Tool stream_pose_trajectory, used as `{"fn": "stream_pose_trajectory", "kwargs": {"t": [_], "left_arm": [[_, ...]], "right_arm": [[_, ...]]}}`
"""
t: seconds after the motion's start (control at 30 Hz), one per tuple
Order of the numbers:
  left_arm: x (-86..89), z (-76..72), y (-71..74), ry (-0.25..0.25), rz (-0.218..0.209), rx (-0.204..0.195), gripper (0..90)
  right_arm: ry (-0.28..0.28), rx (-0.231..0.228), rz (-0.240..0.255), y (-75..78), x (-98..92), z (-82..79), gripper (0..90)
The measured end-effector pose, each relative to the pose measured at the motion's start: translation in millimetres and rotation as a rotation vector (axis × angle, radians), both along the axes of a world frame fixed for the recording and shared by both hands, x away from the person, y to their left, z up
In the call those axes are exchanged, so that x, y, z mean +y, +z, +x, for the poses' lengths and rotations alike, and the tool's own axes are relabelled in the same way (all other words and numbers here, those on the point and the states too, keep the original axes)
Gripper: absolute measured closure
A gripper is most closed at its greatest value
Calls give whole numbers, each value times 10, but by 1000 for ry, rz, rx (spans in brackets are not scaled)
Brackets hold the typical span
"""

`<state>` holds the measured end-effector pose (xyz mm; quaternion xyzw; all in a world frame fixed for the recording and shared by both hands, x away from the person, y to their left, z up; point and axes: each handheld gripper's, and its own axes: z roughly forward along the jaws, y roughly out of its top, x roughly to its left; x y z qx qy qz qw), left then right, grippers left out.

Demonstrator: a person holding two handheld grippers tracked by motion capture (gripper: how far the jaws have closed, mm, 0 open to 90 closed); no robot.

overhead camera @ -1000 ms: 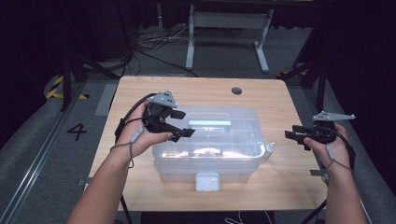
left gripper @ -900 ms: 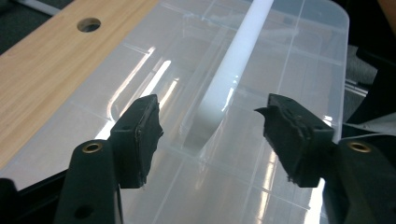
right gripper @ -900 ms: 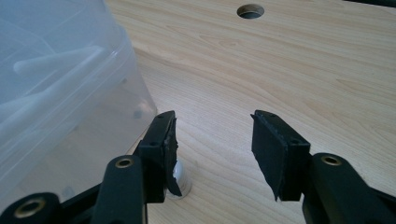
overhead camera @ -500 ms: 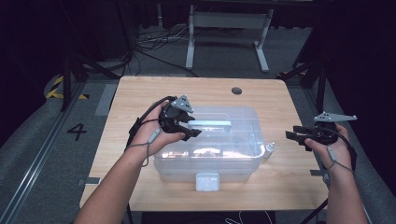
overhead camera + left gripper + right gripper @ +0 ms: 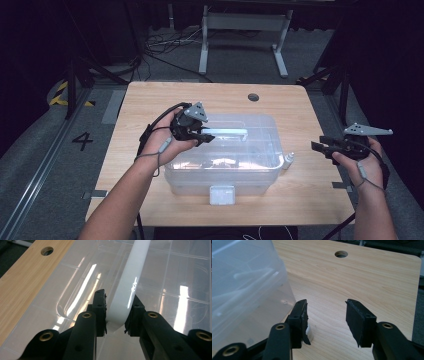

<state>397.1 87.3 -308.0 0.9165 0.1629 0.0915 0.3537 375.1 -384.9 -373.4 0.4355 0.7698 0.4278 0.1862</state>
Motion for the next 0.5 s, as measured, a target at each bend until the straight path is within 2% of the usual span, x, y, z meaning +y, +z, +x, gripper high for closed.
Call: {"fn": "stream_pose_trajectory", "kwargs": {"t": [0.13,0.3,0.37,0.5], "left_arm": [[-12,23,36,1,13,1,745],[-5,81,117,14,5,6,745],[-11,113,148,19,10,22,743],[-9,171,196,21,10,47,742]], "right_arm": [[27,-30,9,57,31,-71,563],[51,-28,1,72,52,-136,588],[63,-33,-6,78,60,-160,609],[94,-33,38,99,91,-207,645]]}}
